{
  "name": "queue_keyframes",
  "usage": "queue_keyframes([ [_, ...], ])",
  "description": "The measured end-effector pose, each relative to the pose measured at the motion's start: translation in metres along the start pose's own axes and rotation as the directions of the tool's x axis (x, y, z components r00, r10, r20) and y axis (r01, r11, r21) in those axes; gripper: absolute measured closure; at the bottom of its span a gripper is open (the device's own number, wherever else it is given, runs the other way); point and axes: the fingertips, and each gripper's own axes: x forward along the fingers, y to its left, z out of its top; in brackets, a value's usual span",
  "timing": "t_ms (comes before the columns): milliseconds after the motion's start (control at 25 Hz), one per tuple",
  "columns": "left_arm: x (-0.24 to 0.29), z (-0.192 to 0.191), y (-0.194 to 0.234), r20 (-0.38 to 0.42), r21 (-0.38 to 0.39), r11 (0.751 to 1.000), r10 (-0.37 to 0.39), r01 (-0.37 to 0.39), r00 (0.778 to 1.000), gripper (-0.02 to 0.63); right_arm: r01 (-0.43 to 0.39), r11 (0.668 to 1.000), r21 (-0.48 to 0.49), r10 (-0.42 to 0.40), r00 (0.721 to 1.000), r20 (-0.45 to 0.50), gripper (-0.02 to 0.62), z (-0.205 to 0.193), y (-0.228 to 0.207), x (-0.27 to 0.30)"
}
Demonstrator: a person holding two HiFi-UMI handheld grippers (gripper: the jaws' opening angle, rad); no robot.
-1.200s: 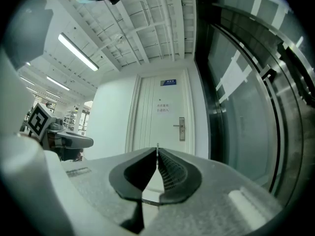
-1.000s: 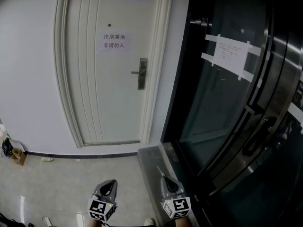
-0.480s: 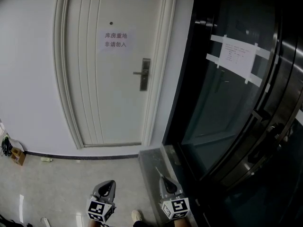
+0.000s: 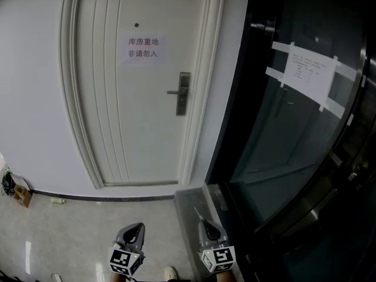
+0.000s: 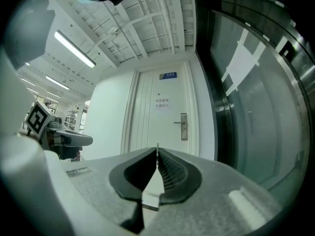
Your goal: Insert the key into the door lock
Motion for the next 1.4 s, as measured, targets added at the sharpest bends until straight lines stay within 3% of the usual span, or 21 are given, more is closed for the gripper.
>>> queue_keyframes([
  [680, 0.114, -0.002, 0.05, -0.017, 0.004, 0.999, 0.037, -0.037, 0.999, 0.604, -0.038, 0.999, 0.024, 0.038, 0.999, 0.008, 0.584, -0.016, -0.06, 0.119],
  [1400, 0.181, -0.003, 0.08, -0.031, 0.02, 1.0, 0.016, -0.015, 0.999, 0.604, -0.026, 0.999, 0.037, 0.026, 1.0, -0.01, 0.584, -0.027, -0.087, 0.178],
])
